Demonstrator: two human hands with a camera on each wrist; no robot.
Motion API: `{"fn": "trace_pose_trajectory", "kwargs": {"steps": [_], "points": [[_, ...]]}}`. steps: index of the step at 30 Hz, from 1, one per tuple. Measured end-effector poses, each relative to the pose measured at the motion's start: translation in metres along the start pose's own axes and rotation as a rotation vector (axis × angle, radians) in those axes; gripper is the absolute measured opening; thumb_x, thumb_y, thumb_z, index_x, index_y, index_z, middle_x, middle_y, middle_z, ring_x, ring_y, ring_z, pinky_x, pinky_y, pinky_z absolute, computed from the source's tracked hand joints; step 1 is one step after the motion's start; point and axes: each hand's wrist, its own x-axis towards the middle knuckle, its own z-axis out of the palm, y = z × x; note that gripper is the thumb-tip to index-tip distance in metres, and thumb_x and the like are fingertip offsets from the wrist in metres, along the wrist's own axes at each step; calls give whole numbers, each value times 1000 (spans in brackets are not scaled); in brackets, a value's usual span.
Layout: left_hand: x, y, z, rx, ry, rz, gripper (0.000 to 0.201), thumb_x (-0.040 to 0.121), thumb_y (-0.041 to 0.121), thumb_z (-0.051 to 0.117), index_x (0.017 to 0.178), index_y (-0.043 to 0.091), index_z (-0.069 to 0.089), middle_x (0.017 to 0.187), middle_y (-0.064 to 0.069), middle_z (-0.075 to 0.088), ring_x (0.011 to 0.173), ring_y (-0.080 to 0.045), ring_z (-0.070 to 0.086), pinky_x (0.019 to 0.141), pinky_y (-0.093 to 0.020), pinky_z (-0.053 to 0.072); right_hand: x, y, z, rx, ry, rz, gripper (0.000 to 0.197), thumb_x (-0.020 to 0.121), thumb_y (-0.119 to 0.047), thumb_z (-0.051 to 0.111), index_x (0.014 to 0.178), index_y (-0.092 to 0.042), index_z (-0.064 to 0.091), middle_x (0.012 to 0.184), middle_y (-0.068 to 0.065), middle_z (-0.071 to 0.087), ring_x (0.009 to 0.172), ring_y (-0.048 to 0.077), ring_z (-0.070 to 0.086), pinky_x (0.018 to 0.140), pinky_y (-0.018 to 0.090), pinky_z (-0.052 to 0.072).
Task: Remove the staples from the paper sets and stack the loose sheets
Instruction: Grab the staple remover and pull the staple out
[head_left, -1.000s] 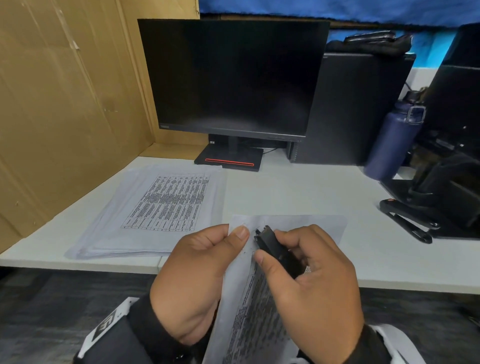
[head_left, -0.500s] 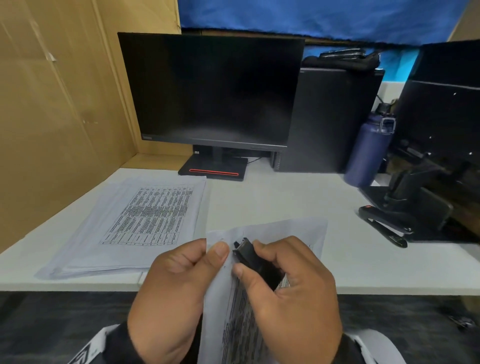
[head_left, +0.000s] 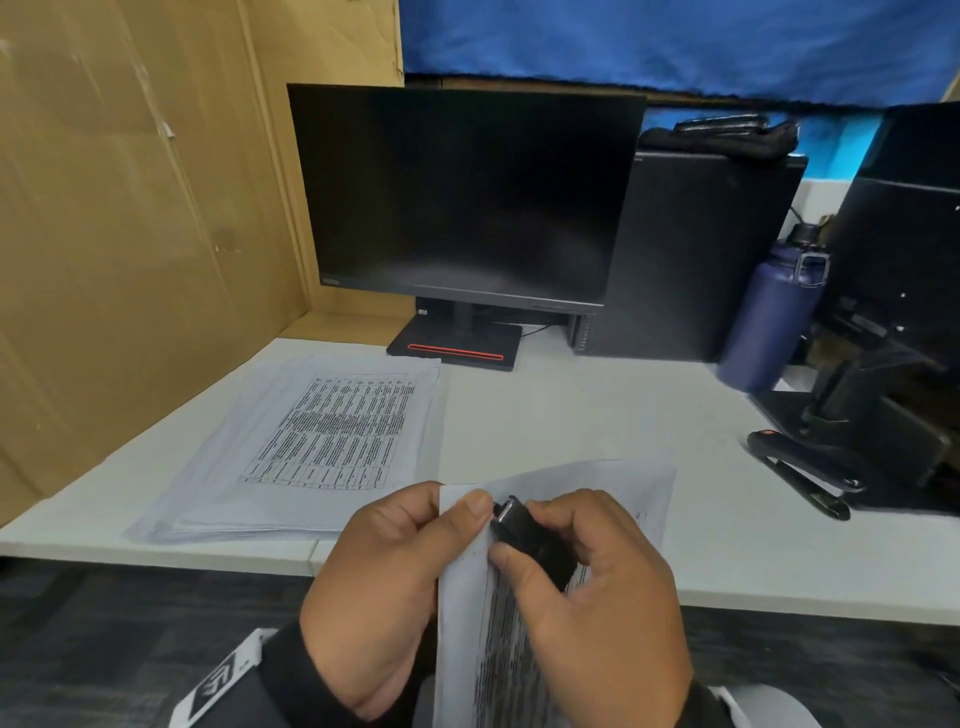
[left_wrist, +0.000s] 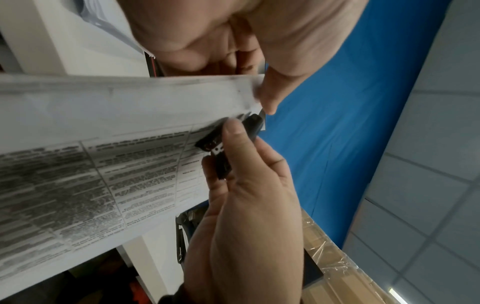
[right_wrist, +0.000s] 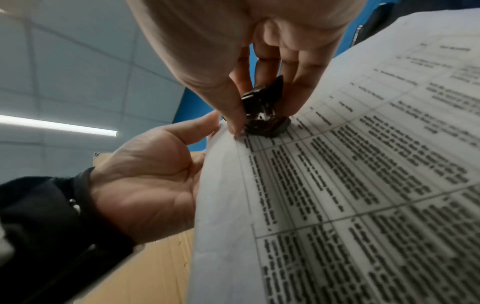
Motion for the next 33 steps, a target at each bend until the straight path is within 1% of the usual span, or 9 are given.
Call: {"fn": "trace_pose_trajectory", "kwargs": {"steps": [5, 9, 13, 16, 18, 22, 25, 29, 33], "points": [[0, -5, 2, 108, 70, 59, 33, 73, 29, 80, 86, -1, 78, 90, -31, 76, 76, -29, 66, 75, -38, 55, -3, 0, -1, -53, 7, 17, 33, 70, -40, 84, 95, -42, 64, 97, -25, 64, 90, -4, 63, 71, 11, 51], [3, -17, -1, 182, 94, 99, 40, 74, 39, 88, 83, 2, 77, 83, -31, 73, 74, -25, 60, 74, -40, 50, -4, -1, 0, -38, -13, 74, 25, 70, -37, 85, 88, -41, 68, 96, -27, 66, 89, -5, 64, 71, 18, 54], [4, -14, -3, 154, 74, 62, 33, 71, 34, 80, 80, 2, 77, 79, -24, 74, 72, -25, 63, 74, -39, 52, -4, 2, -1, 14, -19, 101, 27, 72, -32, 86, 90, -41, 68, 93, -26, 68, 88, -2, 66, 71, 16, 54], [6, -10, -6, 125, 88, 37, 43, 72, 30, 86, 85, -8, 73, 89, -43, 68, 76, -31, 61, 77, -44, 51, -1, 1, 0, 176, -78, 217, 25, 72, -23, 87, 87, -37, 73, 84, -19, 74, 82, 3, 70, 76, 24, 57], [7, -10, -7, 99, 117, 26, 50, 70, 30, 82, 89, -14, 70, 96, -47, 65, 79, -34, 58, 77, -47, 49, 2, 0, 0, 251, -125, 264, 20, 74, -17, 87, 84, -31, 76, 80, -14, 76, 78, 5, 72, 75, 26, 60], [10, -14, -8, 80, 114, -2, 27, 77, 23, 75, 82, -3, 77, 85, -30, 73, 76, -33, 63, 73, -38, 55, 6, 1, 0, 386, -170, 350, 16, 78, -10, 83, 88, -22, 78, 81, -3, 79, 76, 13, 75, 76, 34, 62], [13, -14, -13, 68, 94, -34, 19, 89, 13, 69, 90, -3, 78, 88, -27, 77, 73, -31, 71, 69, -37, 61, 8, 3, 0, 477, -186, 420, 12, 82, -10, 79, 89, -19, 79, 82, 4, 79, 76, 20, 75, 76, 41, 63], [16, -11, -14, 51, 81, -55, 19, 94, 8, 65, 97, -7, 77, 89, -27, 78, 70, -29, 74, 63, -35, 63, 12, 7, -2, 527, -194, 436, 11, 81, -9, 79, 90, -17, 79, 83, 7, 78, 77, 23, 75, 73, 38, 62], [18, -15, -17, 34, 86, -98, 28, 92, 12, 66, 106, -12, 72, 102, -36, 74, 77, -33, 73, 69, -41, 63, 18, 13, -3, 626, -307, 585, 10, 84, -9, 75, 94, -8, 75, 82, 11, 76, 74, 21, 72, 64, 31, 60]]}}
